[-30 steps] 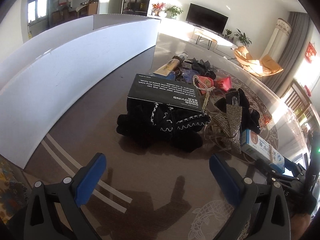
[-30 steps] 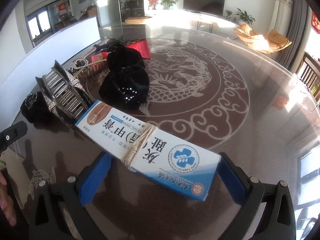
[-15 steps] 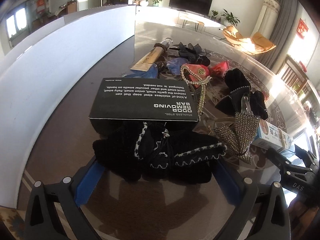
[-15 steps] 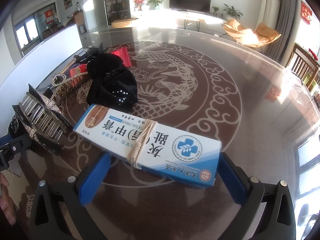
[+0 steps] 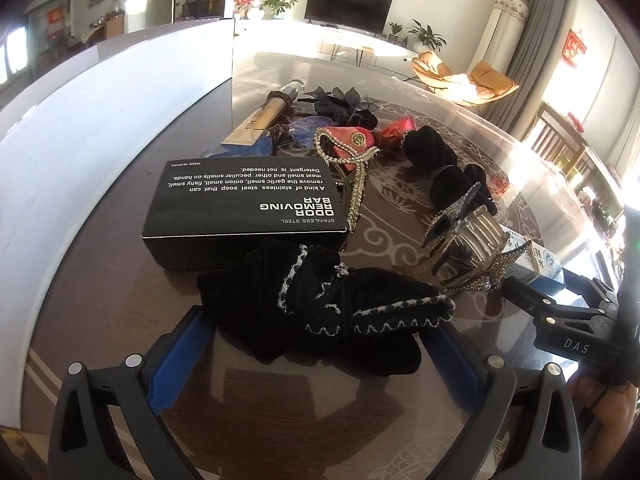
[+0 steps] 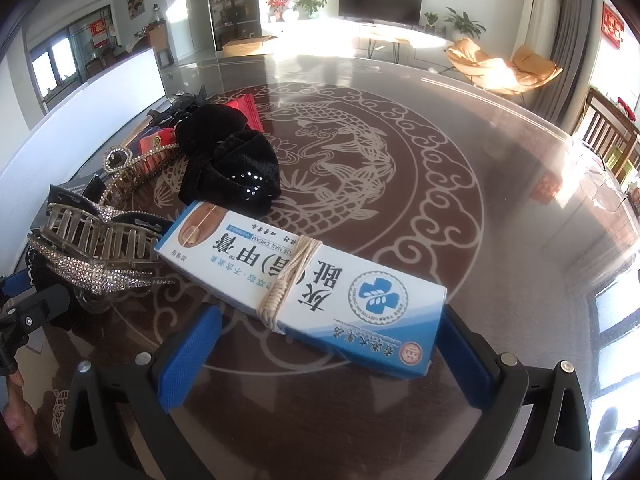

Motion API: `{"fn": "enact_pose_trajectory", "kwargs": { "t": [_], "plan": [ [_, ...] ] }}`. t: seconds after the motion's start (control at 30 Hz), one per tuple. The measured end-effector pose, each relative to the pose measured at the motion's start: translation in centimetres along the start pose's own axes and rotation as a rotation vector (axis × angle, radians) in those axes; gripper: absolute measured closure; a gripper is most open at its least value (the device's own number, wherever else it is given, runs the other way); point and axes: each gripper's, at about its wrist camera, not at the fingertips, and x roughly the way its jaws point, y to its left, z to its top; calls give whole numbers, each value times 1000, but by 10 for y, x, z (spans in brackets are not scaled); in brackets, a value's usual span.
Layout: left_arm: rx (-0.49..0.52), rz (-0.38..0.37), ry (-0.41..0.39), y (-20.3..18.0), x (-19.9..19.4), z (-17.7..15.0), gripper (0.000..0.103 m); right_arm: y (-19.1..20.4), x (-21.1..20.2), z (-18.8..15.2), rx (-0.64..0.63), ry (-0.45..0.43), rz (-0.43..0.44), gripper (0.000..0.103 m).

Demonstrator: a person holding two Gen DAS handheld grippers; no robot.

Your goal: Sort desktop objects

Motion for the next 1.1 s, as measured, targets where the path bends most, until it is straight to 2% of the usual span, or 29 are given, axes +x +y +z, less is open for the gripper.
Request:
{"fn": "enact_pose_trajectory", "kwargs": {
  "t": [0.17,0.33,1.1],
  "plan": [
    [7,58,2,-3,-1,-5,0,0,0,0,0,0,0,0],
    [-11,59,-5,1,-1,-5,0,0,0,0,0,0,0,0],
    [27,109,3,-5,4,-5,0,0,0,0,0,0,1,0]
  ]
}}
